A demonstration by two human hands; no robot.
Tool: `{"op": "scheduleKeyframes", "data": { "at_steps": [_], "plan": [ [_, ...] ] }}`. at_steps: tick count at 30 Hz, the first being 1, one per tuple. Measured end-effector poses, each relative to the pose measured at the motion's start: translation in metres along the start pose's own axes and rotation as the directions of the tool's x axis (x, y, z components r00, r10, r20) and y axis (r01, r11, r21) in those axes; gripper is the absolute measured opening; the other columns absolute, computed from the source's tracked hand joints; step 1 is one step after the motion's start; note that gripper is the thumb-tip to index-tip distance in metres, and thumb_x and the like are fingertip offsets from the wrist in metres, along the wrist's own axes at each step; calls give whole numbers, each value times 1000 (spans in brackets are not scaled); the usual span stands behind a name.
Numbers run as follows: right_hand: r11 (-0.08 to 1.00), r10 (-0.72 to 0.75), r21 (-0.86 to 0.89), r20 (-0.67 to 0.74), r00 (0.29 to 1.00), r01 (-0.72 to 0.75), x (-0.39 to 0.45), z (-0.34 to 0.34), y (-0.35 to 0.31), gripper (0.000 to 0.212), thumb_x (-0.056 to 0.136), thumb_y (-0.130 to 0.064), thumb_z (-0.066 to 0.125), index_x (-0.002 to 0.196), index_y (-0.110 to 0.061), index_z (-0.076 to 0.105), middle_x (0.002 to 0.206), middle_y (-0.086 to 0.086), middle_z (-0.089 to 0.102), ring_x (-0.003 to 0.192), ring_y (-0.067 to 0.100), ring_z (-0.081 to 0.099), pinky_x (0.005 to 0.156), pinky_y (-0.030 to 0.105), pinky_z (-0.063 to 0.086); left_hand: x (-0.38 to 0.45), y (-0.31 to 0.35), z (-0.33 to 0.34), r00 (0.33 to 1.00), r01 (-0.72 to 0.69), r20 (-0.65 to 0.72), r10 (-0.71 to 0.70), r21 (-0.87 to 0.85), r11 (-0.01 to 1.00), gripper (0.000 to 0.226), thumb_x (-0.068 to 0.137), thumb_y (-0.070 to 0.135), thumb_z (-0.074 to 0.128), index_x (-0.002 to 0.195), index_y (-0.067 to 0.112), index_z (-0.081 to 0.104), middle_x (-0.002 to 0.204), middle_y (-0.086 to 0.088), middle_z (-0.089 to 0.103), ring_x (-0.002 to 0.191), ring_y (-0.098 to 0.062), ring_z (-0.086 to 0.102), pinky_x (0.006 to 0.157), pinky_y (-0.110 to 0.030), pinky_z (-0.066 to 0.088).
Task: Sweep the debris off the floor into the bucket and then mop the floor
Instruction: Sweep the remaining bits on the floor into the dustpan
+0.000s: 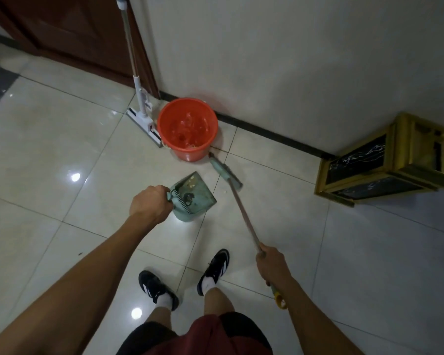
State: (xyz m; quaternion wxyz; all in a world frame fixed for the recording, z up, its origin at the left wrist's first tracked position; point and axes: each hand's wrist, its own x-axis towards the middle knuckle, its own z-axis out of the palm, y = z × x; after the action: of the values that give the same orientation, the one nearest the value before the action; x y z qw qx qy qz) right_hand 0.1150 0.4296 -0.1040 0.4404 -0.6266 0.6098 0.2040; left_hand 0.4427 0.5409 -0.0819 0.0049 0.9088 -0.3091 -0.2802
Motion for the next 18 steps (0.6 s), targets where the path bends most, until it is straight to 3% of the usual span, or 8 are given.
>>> {"op": "scheduleKeyframes", "data": {
  "at_steps": [4,9,11,16,18],
  "plan": [
    [1000,13,13,-13,1000,-13,20,4,-5,46,102,-20,41,147,-16,47,109,13,66,65,18,63,43,24,49,16,7,2,999,-31,20,30,58,998,22,85,30,61,103,24,72,86,-3,68,74,-26,65,69,-36,59],
    [974,73,210,91,993,-91,29,14,-12,48,100,-12,43,148,-17,44,72,11,61,49,19,52,42,26,45,32,9,1,1000,-20,17,19,53,998,23,81,31,65,102,23,71,89,-5,68,78,-28,65,73,-38,59],
    [930,106,332,168,980,-158,24,15,-13,45,100,-11,45,144,-19,49,67,13,54,44,17,45,41,24,39,37,13,0,1000,-13,13,12,51,999,24,81,31,65,103,24,71,89,-5,68,78,-28,65,74,-38,60],
    [784,142,552,287,947,-285,5,-5,-15,22,98,-11,50,100,-26,65,65,13,51,42,15,38,40,21,32,38,28,-1,1000,-26,18,25,49,998,24,82,30,67,104,24,72,89,-5,68,78,-28,66,73,-38,60],
    [750,124,594,306,944,-291,-5,-12,-12,23,97,-10,51,96,-28,65,65,12,51,42,15,38,39,21,32,34,32,-1,999,-33,23,32,47,998,22,83,29,67,103,22,72,87,-4,67,76,-27,65,71,-36,59]
  ]
}}
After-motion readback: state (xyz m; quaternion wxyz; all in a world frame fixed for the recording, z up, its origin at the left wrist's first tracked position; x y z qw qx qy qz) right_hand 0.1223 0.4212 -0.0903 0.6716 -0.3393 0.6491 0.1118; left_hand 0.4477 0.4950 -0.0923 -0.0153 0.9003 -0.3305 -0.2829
